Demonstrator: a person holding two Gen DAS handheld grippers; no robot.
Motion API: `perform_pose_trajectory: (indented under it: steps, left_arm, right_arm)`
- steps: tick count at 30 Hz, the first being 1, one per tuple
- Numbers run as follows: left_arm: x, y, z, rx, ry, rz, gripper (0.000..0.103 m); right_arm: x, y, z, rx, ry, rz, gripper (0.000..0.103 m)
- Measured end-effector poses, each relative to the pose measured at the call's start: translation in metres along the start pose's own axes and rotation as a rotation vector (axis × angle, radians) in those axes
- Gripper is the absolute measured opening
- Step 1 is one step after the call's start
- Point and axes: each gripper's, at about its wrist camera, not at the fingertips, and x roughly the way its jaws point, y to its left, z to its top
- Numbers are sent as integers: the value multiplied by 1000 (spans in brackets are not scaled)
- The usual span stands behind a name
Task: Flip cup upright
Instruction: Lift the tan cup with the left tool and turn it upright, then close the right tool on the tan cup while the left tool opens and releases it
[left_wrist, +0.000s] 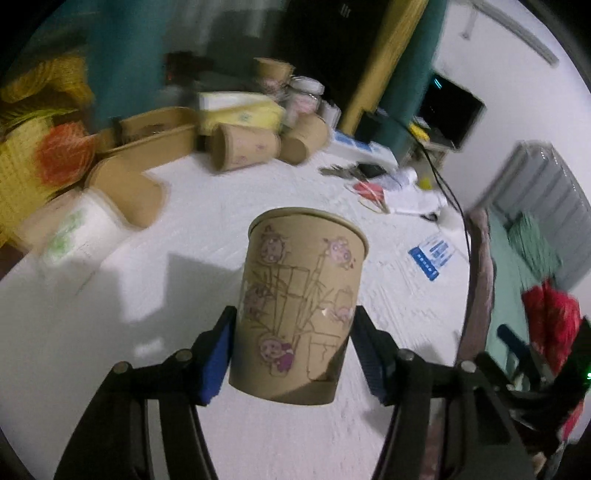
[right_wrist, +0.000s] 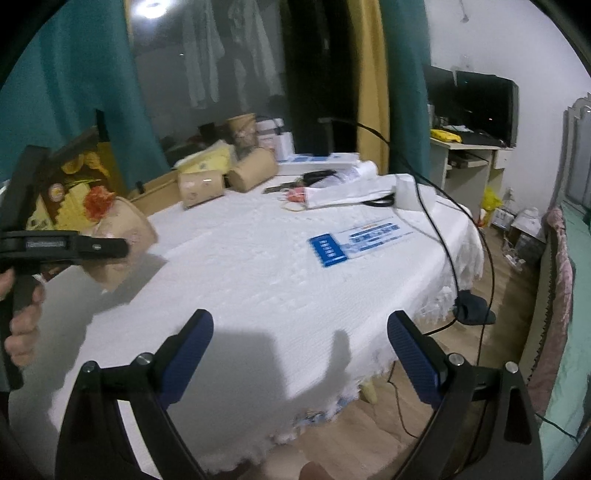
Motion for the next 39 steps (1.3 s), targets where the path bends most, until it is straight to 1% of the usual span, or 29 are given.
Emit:
perform_pose_trajectory:
  steps: [2,3,5,7,9,11,15,20,22,28,30,31,33,35,36,37,39]
  left_arm:
    - [-29,11,-20,-77,-21,25,61]
    - [-49,21,-37,-149,-29,24,61]
    - [-75,37,-63,-255,-44,18,61]
    - [-98,55,-95,-372,-56,34,61]
    - [-110,70,-126,-467,-51,49,61]
    - [-114,78,-149,-536,-45,54,61]
    - [-109,82,-180,-616,-27,35,61]
    - [-92,75,-197,-631,5,-1,61]
    - [-90,71,-195,-610,-2,5,61]
    - [-87,72,-189,-608,22,-19,65]
    - [-89,72,-190,-601,21,-29,73]
    - [-91,72,-190,-598,15,-34,76]
    - [-99,71,-187,-582,-5,-44,79]
    - [-112,68,-184,-554,-37,-49,80]
    - [-123,66,-182,-530,-67,-48,80]
    - [-131,66,-181,-514,-89,-47,80]
    - [-156,70,-182,-474,-158,-26,80]
  right_arm:
    - [-5,11,-6,-13,10,30,94]
    - [-7,17,-8,-21,15,45,94]
    - [-12,31,-15,-49,26,79,94]
    - [-18,49,-20,-91,31,116,94]
    - [-23,64,-24,-126,32,144,94]
    - [-30,80,-27,-162,33,175,94]
    - [-40,96,-31,-193,30,205,94]
    - [-51,103,-34,-205,32,202,94]
    - [-53,103,-35,-208,34,191,94]
    - [-53,105,-37,-207,49,179,94]
    - [-52,107,-36,-210,56,185,94]
    - [-52,108,-35,-208,61,192,94]
    - [-51,113,-34,-219,61,185,94]
    - [-49,124,-32,-273,63,190,94]
    - [-50,131,-30,-305,64,198,94]
    - [-52,140,-27,-341,67,226,94]
    - [-54,154,-22,-360,98,321,94]
